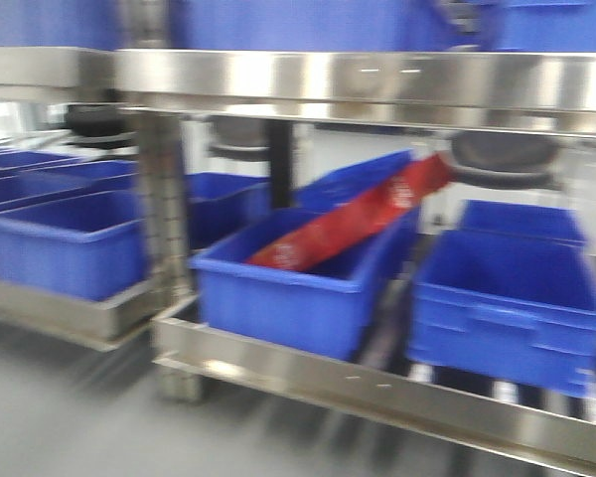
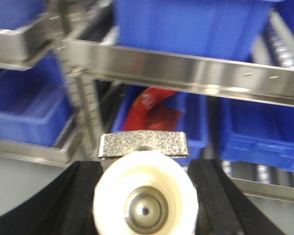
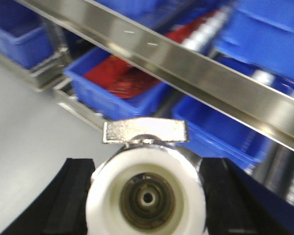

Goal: Place valve from conveyor to right shelf box
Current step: 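Extend both grippers with valves over a blue bin on the shelf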

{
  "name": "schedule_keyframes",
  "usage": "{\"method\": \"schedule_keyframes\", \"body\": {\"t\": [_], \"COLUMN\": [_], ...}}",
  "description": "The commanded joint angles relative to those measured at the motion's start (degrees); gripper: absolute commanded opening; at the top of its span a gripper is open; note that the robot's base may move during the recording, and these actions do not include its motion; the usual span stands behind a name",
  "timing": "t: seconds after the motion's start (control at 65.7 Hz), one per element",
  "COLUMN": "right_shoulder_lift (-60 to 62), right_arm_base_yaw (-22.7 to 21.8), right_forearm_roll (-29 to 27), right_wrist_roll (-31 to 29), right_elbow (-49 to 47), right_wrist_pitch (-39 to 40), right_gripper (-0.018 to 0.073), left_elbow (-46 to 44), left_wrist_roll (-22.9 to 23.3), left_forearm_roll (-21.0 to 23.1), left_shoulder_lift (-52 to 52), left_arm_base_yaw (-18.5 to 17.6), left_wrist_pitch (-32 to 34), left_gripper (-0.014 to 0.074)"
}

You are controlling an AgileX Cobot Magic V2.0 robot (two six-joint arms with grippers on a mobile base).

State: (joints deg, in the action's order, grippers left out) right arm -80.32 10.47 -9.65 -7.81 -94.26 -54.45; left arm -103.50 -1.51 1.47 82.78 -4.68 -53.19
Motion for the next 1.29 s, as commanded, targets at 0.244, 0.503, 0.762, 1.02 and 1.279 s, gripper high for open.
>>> {"method": "schedule_keyframes", "body": {"t": [0.244, 0.503, 0.762, 1.02, 1.279], "right_shoulder_lift": [0.90, 0.90, 0.90, 0.90, 0.90], "right_arm_base_yaw": [-0.05, -0.05, -0.05, -0.05, -0.05], "right_forearm_roll": [-0.05, -0.05, -0.05, -0.05, -0.05], "right_wrist_roll": [-0.02, -0.02, -0.02, -0.02, -0.02], "right_elbow": [-1.07, -1.07, -1.07, -1.07, -1.07], "right_wrist_pitch": [3.93, 3.93, 3.93, 3.93, 3.93], "right_gripper": [-0.0162, -0.0162, -0.0162, -0.0162, -0.0162], "left_elbow": [-0.58, -0.58, -0.58, -0.58, -0.58], "left_wrist_roll": [0.25, 0.25, 0.25, 0.25, 0.25], "left_forearm_roll": [0.60, 0.60, 0.60, 0.60, 0.60], "left_shoulder_lift": [-0.62, -0.62, -0.62, -0.62, -0.62], "left_arm_base_yaw": [-0.33, -0.33, -0.33, -0.33, -0.33], "left_wrist_pitch": [3.28, 3.28, 3.28, 3.28, 3.28], "left_gripper": [-0.0111, -0.0111, -0.0111, -0.0111, -0.0111]}}
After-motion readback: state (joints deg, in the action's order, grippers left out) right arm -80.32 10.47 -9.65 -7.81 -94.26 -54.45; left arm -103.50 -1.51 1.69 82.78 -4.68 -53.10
